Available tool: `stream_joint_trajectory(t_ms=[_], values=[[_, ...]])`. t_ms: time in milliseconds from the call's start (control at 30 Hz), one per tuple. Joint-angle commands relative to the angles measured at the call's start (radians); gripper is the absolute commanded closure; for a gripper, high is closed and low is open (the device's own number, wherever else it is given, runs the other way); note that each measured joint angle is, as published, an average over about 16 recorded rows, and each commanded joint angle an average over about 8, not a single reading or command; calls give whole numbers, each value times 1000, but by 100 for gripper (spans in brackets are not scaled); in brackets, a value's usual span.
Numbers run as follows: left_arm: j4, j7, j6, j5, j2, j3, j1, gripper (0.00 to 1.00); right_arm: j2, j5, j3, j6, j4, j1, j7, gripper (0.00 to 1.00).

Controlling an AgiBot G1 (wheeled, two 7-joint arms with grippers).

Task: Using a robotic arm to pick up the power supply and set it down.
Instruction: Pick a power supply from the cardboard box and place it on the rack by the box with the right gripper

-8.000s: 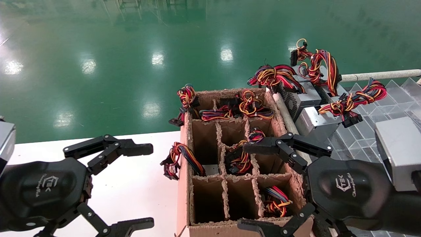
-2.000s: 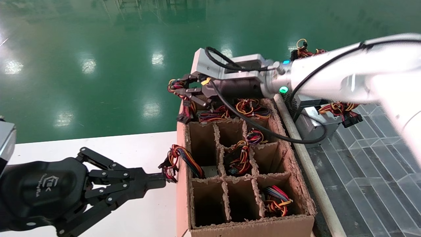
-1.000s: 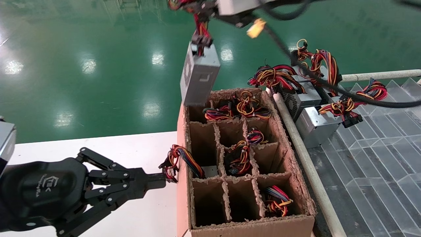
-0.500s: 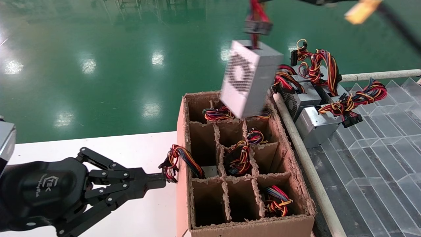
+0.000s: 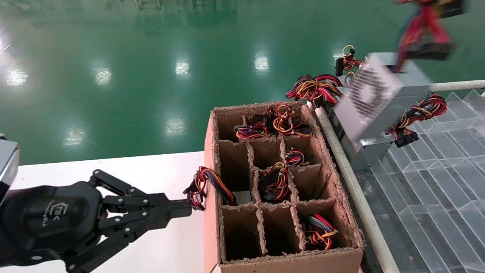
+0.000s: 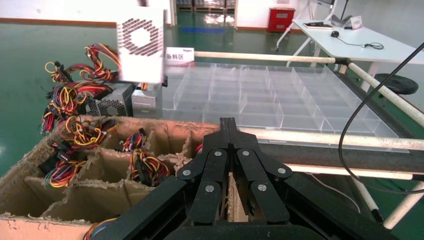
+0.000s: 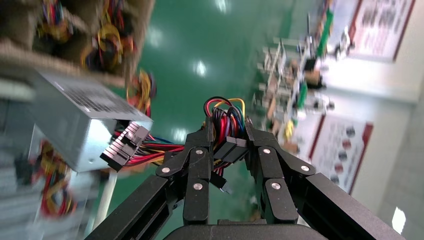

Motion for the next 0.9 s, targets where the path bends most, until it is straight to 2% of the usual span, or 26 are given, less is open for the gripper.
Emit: stream_joint_trajectory(t_ms=[33,233,400,533,667,900], values=[[0,0,0,0,0,0,0,100,39,-4,-14,-14,-2,32,-8,100],[0,0,0,0,0,0,0,100,70,-177,-76,-1,-2,117,-6,100],[0,0,0,0,0,0,0,100,85,-260,-114,35,-9,116,-4,100],[0,0,0,0,0,0,0,100,102,-298,-137,109,-24,60,-13,100],[0,0,0,0,0,0,0,100,103,-337,-166,218,-68,-24,-35,100],[0,0,0,0,0,1,0,100,19,-342,-207,407,-254,-173,-99,100]])
